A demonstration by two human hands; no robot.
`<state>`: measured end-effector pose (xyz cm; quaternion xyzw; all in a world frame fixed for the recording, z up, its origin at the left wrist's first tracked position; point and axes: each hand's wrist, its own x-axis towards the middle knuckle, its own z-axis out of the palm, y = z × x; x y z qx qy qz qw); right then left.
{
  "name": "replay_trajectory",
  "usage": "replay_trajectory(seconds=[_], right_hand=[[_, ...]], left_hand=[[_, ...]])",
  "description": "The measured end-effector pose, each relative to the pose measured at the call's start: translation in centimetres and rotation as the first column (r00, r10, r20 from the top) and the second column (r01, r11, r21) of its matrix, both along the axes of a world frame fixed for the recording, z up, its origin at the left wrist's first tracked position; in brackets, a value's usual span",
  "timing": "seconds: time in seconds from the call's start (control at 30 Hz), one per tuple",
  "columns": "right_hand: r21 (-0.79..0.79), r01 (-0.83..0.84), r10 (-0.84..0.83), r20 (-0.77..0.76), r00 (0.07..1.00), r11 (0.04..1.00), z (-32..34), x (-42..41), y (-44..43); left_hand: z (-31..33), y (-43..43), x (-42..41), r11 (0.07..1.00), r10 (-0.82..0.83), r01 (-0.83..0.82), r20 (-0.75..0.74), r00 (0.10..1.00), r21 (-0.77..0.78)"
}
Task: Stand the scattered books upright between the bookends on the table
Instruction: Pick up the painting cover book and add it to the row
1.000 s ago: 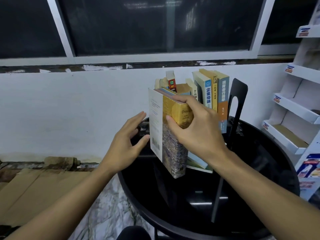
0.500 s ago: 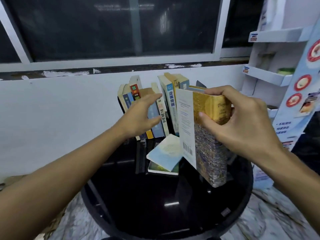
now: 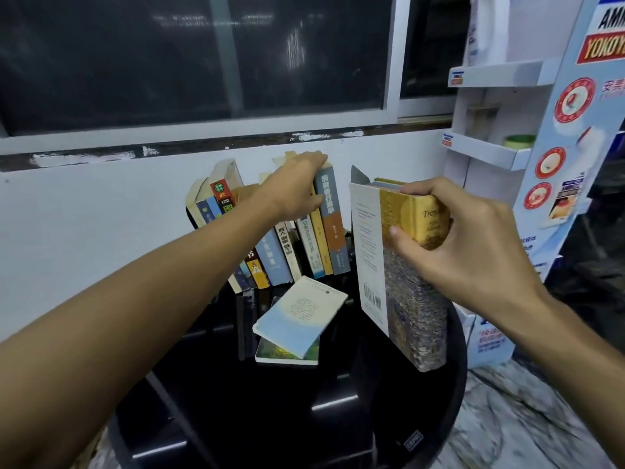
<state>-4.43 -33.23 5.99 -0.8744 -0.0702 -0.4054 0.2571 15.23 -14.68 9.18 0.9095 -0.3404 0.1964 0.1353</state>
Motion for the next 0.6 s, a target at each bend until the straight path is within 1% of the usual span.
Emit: replay_trajectory(seconds=[0.23,0.37,0.6], right_hand=[[0.016,0.009,-0.009,-0.008,1.000,1.000,0.2,1.9,0.0],[0.009,0.017,-0.017,-0.003,1.000,1.000,0.7,3.5,0.0],[-0.003,0.024,-0.024,-0.001,1.000,1.000,1.4,7.1,0.3]], left_hand=[[-0.3,-0.6,2.2,0.999,0.019,-0.020,0.026,0.999,0.048],[-0.6,-0.6,2.8,0.998,0.064,-0.066,0.042,0.997,0.026],[-0.4,-0.5,2.9,0.994,0.108,-0.108,-0.007,0.994,-0.016]])
